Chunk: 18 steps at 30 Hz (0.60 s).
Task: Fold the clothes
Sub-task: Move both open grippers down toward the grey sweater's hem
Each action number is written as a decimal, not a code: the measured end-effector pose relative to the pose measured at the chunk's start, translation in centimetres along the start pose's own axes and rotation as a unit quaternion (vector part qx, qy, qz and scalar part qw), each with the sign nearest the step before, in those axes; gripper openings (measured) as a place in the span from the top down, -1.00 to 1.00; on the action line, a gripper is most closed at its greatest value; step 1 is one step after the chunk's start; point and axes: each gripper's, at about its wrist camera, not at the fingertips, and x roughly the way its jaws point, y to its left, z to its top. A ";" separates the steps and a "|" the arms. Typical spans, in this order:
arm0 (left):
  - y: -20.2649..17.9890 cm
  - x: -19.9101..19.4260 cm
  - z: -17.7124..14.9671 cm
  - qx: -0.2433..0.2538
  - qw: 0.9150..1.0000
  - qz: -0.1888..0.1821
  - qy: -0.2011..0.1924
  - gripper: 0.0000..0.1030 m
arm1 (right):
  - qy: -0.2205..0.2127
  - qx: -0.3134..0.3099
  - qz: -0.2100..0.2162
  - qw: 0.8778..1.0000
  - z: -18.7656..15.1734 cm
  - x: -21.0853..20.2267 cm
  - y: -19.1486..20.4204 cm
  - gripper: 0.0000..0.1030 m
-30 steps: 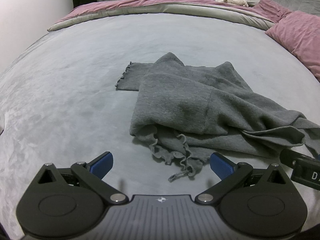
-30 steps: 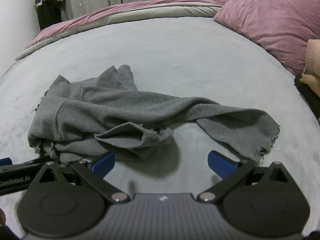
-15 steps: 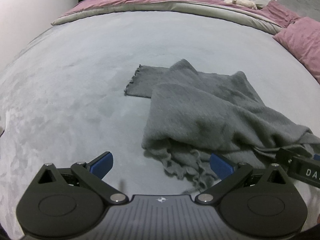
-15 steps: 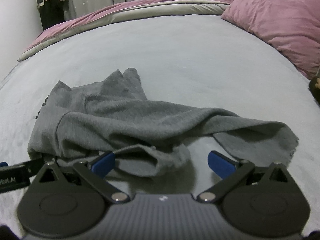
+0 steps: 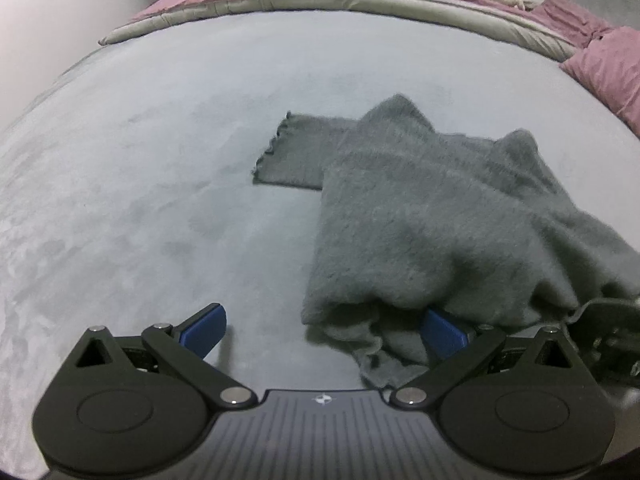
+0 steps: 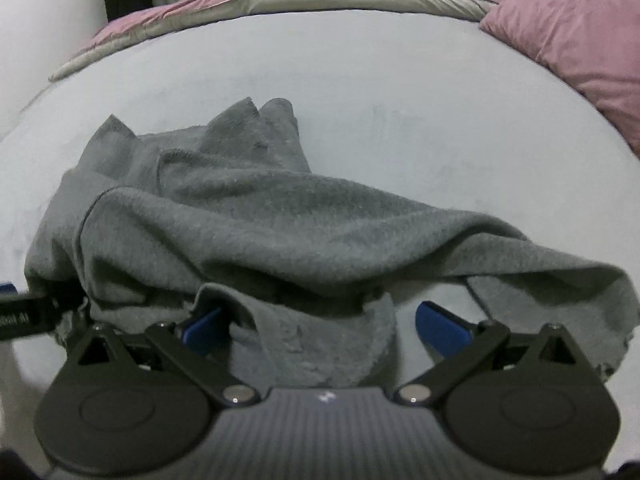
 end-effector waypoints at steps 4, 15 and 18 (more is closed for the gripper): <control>0.2 0.5 -0.4 -0.006 1.000 -0.008 -0.001 -1.00 | -0.007 -0.011 0.001 1.000 -0.4 0.0 0.2 -1.00; 0.1 0.3 -1.2 0.001 1.000 -0.014 -0.021 -1.00 | -0.021 -0.014 0.005 1.000 -0.8 0.0 0.0 -1.00; 0.2 0.3 -1.4 0.001 0.999 -0.017 -0.027 -1.00 | -0.027 -0.016 0.004 1.000 -0.9 0.0 0.1 -1.00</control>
